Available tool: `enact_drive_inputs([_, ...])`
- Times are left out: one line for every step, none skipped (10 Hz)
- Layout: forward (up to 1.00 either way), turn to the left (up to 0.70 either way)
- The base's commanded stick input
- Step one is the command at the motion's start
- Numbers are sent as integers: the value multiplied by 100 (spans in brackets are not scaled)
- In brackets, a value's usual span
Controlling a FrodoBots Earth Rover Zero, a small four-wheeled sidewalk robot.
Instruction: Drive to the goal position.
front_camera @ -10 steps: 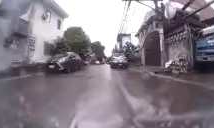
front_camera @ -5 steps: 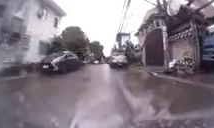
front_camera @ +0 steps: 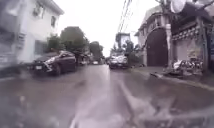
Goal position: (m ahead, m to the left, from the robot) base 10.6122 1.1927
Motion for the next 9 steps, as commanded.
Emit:
enact_drive_inputs([100,0])
enact_drive_inputs([100,0])
enact_drive_inputs([100,0])
enact_drive_inputs([100,0])
enact_drive_inputs([100,0])
enact_drive_inputs([100,0])
enact_drive_inputs([100,0])
enact_drive_inputs([100,0])
enact_drive_inputs([100,0])
